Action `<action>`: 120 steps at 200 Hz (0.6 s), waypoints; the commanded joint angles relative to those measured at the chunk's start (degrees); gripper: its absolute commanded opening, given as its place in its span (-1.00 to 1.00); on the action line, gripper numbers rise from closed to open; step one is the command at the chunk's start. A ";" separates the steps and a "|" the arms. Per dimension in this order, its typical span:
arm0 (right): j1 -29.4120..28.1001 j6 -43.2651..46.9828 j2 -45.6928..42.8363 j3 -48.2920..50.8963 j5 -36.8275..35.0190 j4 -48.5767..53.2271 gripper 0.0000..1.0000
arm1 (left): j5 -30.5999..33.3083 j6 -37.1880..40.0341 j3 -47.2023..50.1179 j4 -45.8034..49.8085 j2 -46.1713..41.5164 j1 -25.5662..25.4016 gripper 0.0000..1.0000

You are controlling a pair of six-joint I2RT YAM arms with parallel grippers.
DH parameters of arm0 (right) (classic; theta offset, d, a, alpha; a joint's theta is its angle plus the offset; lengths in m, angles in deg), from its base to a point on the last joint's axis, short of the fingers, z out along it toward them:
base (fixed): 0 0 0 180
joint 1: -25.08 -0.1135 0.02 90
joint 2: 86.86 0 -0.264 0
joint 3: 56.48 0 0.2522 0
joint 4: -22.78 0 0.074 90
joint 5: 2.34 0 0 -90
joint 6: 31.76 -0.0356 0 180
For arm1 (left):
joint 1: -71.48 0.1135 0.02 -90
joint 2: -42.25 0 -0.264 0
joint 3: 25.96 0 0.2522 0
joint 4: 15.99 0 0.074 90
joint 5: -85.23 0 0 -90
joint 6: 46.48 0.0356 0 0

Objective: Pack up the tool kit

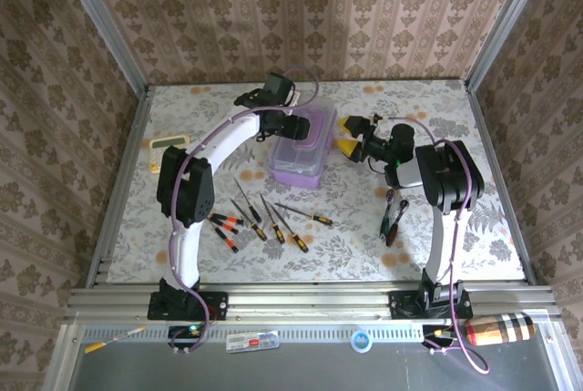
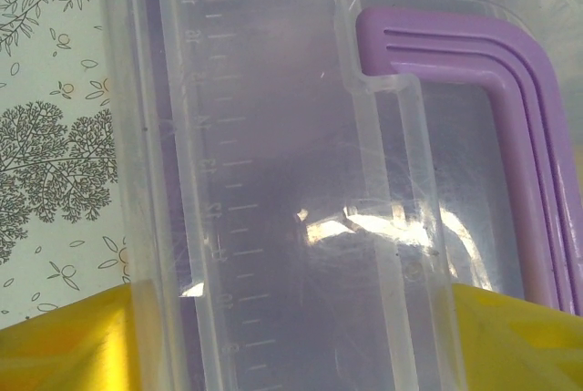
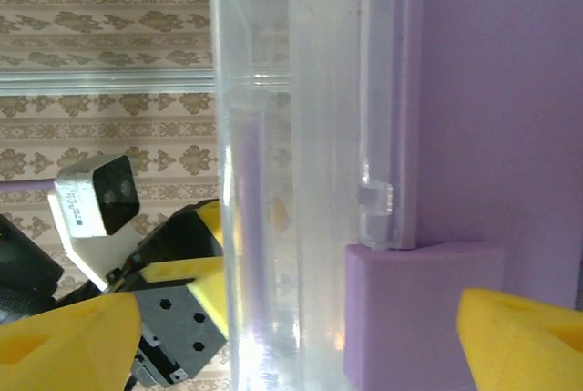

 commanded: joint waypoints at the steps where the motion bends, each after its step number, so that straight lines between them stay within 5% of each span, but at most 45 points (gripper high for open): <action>1: -0.99 3.23 1.89 -2.48 2.39 2.81 0.84 | 1.81 1.77 5.40 9.46 7.61 2.06 0.34; 120: -3.84 1.65 7.54 -6.35 3.10 0.17 0.86 | -4.11 2.32 6.05 8.05 8.05 2.24 0.26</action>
